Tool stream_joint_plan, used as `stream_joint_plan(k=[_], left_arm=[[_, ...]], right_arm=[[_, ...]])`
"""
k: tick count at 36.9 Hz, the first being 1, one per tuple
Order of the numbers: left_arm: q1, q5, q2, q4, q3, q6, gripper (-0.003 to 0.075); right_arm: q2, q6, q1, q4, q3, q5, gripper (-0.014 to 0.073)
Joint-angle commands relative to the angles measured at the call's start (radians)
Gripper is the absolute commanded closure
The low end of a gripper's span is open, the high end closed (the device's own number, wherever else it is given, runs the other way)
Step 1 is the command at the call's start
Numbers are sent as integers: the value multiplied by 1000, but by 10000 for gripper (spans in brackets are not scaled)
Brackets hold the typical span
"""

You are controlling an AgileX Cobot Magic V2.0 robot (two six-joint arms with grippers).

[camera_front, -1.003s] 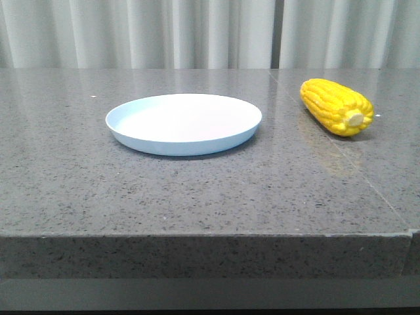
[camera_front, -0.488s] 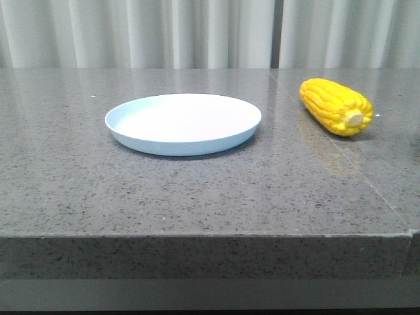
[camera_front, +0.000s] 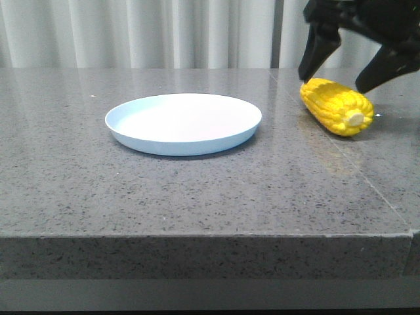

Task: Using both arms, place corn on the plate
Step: 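Lower the right gripper over the yellow corn cob and close on it, then lift the corn with the right gripper and carry it over the plate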

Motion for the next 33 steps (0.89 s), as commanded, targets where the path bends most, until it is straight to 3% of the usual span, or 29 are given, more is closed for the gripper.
stream_joint_plan(k=[1,4,11,14,19,22,27,33], left_arm=[[2,-81,12,9,-27,-10,741],[2,-81,12,9,-27,-10,741],[2,-81,12,9,-27,-10,741],[2,-81,12,9,-27,-10,741],[2,-81,12,9,-27,-10,741],[2,-81,12,9,-27,-10,741],[2,-81,12,9,-27,-10,741],[2,-81,12,9,-27,-10,741]], right_arm=[[-11,-9,-1,16,-38,-31,-56],[-7,-9,-1,16,-38,-14,-9],[-8,-9,-1,16,-38,20,404],[-16,-9,-1,16,-39,27,507],[-57,2,8,12,-97,120,480],[-62,93,46,-65,-175,202,479],[-57,348,193,-298,-283,263,479],[9,502,382,-338,-379,254,478]])
